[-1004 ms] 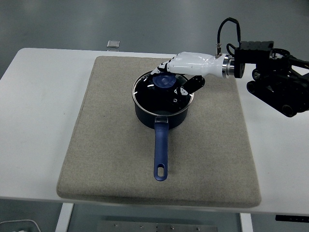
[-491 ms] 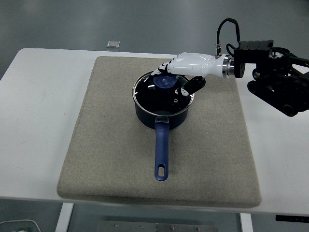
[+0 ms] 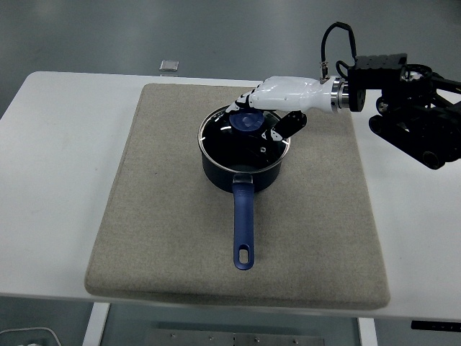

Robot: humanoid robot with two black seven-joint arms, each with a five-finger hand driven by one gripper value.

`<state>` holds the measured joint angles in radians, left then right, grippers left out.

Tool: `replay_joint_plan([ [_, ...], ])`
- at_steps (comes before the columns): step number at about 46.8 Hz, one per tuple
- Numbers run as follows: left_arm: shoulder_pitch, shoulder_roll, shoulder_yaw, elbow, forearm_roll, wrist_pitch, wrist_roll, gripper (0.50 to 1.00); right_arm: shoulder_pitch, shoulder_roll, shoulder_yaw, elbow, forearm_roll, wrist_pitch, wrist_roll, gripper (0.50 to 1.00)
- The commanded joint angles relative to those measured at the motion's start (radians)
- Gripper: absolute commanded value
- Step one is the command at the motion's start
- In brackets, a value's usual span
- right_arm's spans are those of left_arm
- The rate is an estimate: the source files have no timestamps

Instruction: Lift the pot lid and place it to the right of the pot.

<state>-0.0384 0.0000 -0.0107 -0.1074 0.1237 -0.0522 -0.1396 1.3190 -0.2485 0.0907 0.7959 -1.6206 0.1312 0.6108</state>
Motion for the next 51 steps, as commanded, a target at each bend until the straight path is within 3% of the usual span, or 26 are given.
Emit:
replay_joint_plan([
  [1, 0.0, 0.0, 0.0, 0.0, -0.001, 0.0, 0.0, 1.0, 0.006, 0.0, 0.003, 0.0, 0.005, -0.004, 0.0, 0.5],
  [51, 0.0, 0.0, 0.0, 0.0, 0.001, 0.0, 0.0, 1.0, 0.055, 0.003, 0.015, -0.047, 0.011, -0.015, 0.0, 0.5],
])
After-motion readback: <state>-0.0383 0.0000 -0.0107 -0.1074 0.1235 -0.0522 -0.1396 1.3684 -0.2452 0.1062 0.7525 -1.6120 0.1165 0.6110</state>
